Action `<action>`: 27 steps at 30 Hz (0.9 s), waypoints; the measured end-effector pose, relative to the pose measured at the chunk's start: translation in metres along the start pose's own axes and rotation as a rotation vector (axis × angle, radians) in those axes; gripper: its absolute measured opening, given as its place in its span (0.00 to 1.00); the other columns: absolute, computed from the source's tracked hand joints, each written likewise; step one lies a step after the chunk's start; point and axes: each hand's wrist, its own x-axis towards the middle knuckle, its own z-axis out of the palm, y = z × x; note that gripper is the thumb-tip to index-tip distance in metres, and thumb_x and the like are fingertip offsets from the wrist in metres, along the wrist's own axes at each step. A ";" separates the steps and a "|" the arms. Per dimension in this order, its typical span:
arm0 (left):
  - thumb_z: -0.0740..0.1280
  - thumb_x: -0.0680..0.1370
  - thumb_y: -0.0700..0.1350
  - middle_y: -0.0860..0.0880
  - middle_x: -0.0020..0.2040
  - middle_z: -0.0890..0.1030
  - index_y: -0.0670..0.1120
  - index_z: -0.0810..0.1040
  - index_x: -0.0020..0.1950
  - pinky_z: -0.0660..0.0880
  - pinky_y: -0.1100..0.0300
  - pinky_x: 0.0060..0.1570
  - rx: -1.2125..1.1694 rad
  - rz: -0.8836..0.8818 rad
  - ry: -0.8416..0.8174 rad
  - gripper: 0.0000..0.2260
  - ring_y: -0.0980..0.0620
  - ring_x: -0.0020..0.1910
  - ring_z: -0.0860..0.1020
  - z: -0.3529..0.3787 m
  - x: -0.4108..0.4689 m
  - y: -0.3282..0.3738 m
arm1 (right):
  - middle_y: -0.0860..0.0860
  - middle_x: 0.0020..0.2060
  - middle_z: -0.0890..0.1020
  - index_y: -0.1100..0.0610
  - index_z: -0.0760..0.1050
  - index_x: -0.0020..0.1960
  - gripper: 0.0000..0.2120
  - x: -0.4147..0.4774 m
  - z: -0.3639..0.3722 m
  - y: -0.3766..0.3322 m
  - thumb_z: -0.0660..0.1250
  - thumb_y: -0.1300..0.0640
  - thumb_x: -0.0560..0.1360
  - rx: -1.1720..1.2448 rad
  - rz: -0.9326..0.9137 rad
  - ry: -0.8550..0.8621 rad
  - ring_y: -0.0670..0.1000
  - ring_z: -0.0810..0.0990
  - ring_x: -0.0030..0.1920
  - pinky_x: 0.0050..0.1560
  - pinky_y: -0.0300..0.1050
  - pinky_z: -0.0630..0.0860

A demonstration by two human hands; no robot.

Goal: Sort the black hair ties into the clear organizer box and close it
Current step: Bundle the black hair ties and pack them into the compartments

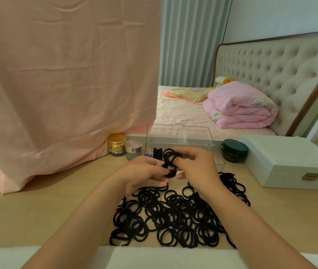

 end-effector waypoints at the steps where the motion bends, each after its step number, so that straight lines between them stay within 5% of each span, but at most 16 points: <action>1: 0.70 0.77 0.36 0.41 0.53 0.86 0.40 0.82 0.58 0.81 0.55 0.54 0.007 -0.014 0.027 0.10 0.50 0.48 0.85 0.000 0.001 -0.001 | 0.51 0.49 0.86 0.48 0.84 0.50 0.10 0.000 -0.001 0.001 0.74 0.62 0.76 0.018 0.025 -0.018 0.52 0.88 0.44 0.36 0.42 0.83; 5: 0.71 0.77 0.35 0.43 0.51 0.86 0.41 0.83 0.55 0.83 0.55 0.52 0.141 -0.011 0.146 0.08 0.50 0.47 0.86 -0.001 0.001 -0.003 | 0.46 0.43 0.87 0.50 0.85 0.52 0.09 0.004 -0.013 -0.006 0.74 0.61 0.75 -0.032 0.031 -0.022 0.38 0.84 0.41 0.33 0.30 0.76; 8: 0.72 0.76 0.37 0.45 0.52 0.85 0.43 0.83 0.55 0.83 0.55 0.51 0.241 0.035 0.205 0.08 0.52 0.47 0.86 0.001 0.000 -0.001 | 0.50 0.41 0.88 0.55 0.86 0.52 0.08 0.006 -0.023 -0.018 0.74 0.64 0.75 -0.042 0.090 -0.166 0.45 0.84 0.38 0.30 0.34 0.73; 11: 0.74 0.75 0.39 0.45 0.49 0.86 0.44 0.84 0.53 0.82 0.53 0.54 0.215 0.082 0.142 0.08 0.51 0.48 0.86 0.004 -0.003 0.001 | 0.53 0.43 0.88 0.58 0.85 0.51 0.06 0.001 -0.022 -0.020 0.73 0.65 0.75 -0.104 0.167 -0.330 0.49 0.85 0.38 0.31 0.37 0.77; 17: 0.68 0.78 0.41 0.40 0.55 0.84 0.39 0.80 0.63 0.79 0.52 0.60 0.049 0.076 -0.106 0.14 0.46 0.56 0.84 0.001 -0.003 0.000 | 0.52 0.40 0.87 0.52 0.81 0.46 0.06 0.003 -0.016 -0.010 0.75 0.62 0.74 -0.271 0.140 -0.199 0.48 0.85 0.34 0.30 0.37 0.79; 21: 0.75 0.75 0.49 0.43 0.56 0.85 0.41 0.80 0.63 0.78 0.50 0.62 0.099 0.095 -0.118 0.20 0.47 0.57 0.84 0.002 -0.004 -0.001 | 0.52 0.40 0.86 0.50 0.79 0.45 0.08 0.004 -0.011 -0.006 0.76 0.60 0.73 -0.355 0.122 -0.168 0.50 0.86 0.35 0.31 0.40 0.81; 27: 0.70 0.78 0.36 0.42 0.55 0.86 0.43 0.83 0.59 0.81 0.57 0.55 0.065 0.100 -0.041 0.11 0.49 0.52 0.85 0.000 -0.004 -0.003 | 0.52 0.54 0.82 0.54 0.78 0.65 0.19 0.007 -0.026 -0.007 0.75 0.60 0.75 -0.232 0.211 -0.318 0.48 0.85 0.38 0.32 0.38 0.79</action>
